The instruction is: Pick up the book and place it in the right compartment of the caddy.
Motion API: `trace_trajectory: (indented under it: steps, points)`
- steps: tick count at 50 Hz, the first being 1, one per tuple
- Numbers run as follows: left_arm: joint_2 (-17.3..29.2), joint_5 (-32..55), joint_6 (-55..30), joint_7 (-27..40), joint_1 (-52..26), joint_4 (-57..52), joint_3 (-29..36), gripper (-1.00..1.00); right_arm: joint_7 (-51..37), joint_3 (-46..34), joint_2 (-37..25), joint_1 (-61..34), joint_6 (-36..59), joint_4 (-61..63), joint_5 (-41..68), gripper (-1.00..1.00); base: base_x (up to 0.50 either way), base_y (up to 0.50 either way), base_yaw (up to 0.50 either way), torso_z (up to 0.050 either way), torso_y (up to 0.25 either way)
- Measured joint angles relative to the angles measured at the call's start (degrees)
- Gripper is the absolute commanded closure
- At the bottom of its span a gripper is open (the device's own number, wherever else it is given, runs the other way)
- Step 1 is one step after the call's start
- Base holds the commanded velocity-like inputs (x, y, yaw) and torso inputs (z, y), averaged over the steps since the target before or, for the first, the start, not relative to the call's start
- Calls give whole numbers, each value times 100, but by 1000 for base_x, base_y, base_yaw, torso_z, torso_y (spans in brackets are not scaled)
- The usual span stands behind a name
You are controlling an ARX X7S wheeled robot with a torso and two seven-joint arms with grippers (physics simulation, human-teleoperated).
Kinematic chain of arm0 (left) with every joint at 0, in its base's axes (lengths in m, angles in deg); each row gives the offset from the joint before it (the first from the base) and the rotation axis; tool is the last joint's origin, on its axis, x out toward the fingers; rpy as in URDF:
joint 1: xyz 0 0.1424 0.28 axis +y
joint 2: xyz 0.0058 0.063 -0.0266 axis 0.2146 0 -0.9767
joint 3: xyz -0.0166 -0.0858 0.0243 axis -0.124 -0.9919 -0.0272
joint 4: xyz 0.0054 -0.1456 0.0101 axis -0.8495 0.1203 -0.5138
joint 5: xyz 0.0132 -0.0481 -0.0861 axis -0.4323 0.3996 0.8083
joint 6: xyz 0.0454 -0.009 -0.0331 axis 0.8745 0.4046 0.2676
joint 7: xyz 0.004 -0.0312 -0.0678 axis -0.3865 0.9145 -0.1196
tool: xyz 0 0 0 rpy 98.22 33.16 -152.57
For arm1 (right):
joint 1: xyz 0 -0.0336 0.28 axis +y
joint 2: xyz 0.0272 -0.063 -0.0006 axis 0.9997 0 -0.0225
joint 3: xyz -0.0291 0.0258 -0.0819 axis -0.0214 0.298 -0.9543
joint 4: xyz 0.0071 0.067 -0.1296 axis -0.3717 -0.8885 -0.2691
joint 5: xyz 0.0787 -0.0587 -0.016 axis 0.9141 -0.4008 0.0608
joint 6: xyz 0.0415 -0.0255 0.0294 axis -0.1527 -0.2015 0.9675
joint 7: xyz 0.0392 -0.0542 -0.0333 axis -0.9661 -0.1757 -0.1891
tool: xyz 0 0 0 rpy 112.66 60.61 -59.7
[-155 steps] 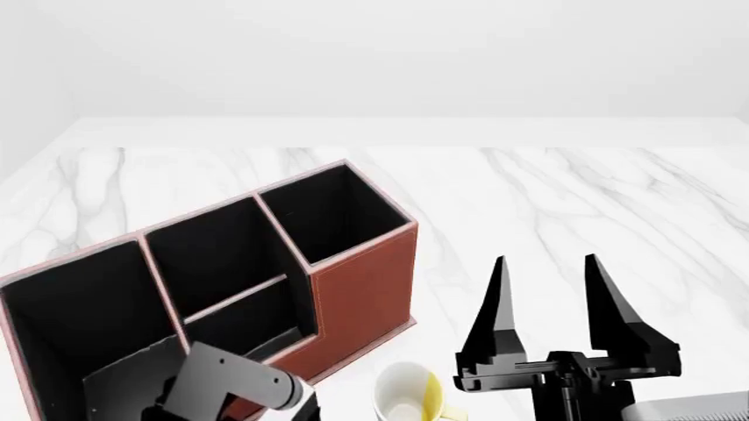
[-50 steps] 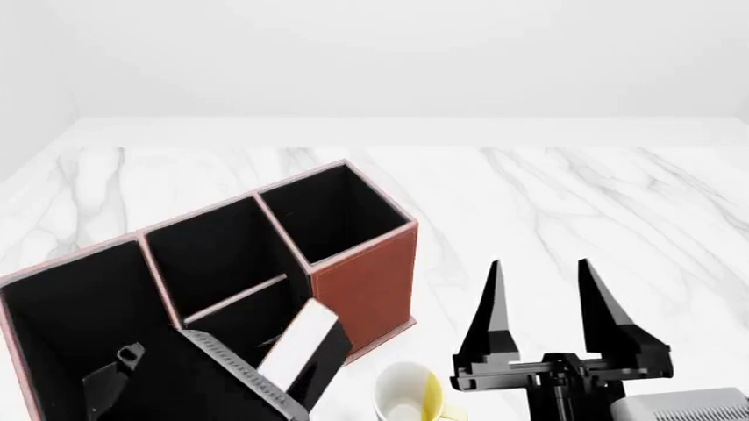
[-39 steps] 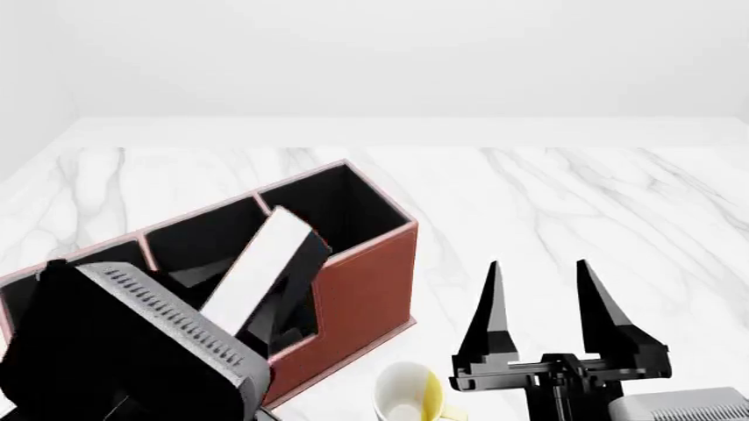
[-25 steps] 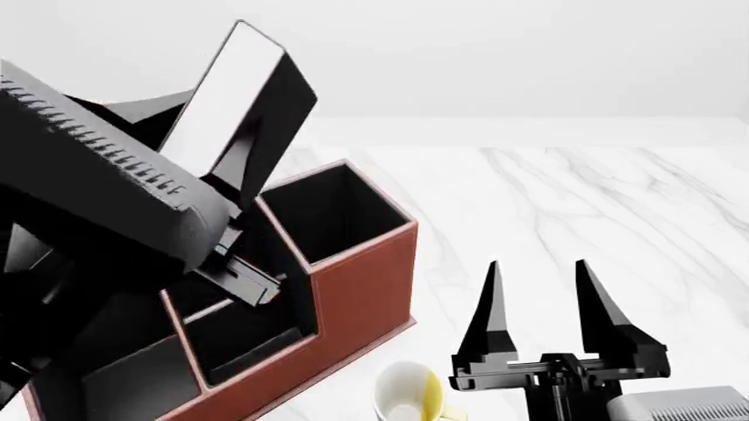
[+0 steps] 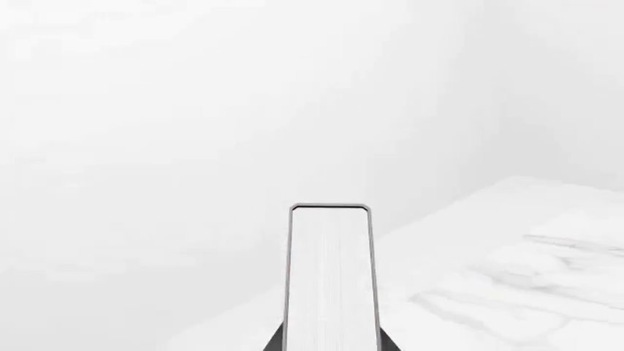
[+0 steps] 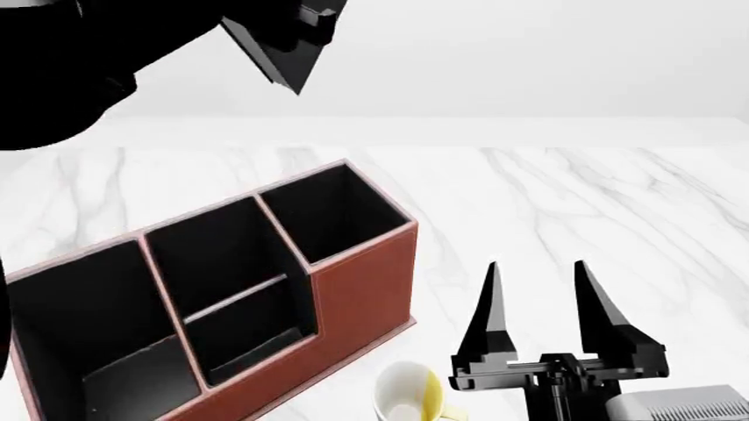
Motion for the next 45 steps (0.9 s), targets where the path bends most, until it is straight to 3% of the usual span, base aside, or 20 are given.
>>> trace_trajectory:
  steps: [16, 28, 36, 45]
  points:
    - [-1177, -1564, 868, -1194, -774, 4031, 923, 100, -22, -25, -27, -13, -14, -9, 33, -100, 0, 0, 0, 0, 2]
    - [-1776, -2046, 1444, -1636, -1017, 6184, 1127, 100, -32, -55, -49, -1, -32, -4, 49, -100, 0, 0, 0, 0, 2]
    - [-1973, -2040, 1634, -1611, -1084, 6938, 1033, 100, -37, -79, -63, 11, -44, -6, 55, -100, 0, 0, 0, 0, 1]
    - [-1998, -1901, 1655, -1089, -927, 7042, 816, 100, -46, -101, -76, 11, -58, -21, 52, -100, 0, 0, 0, 0, 2]
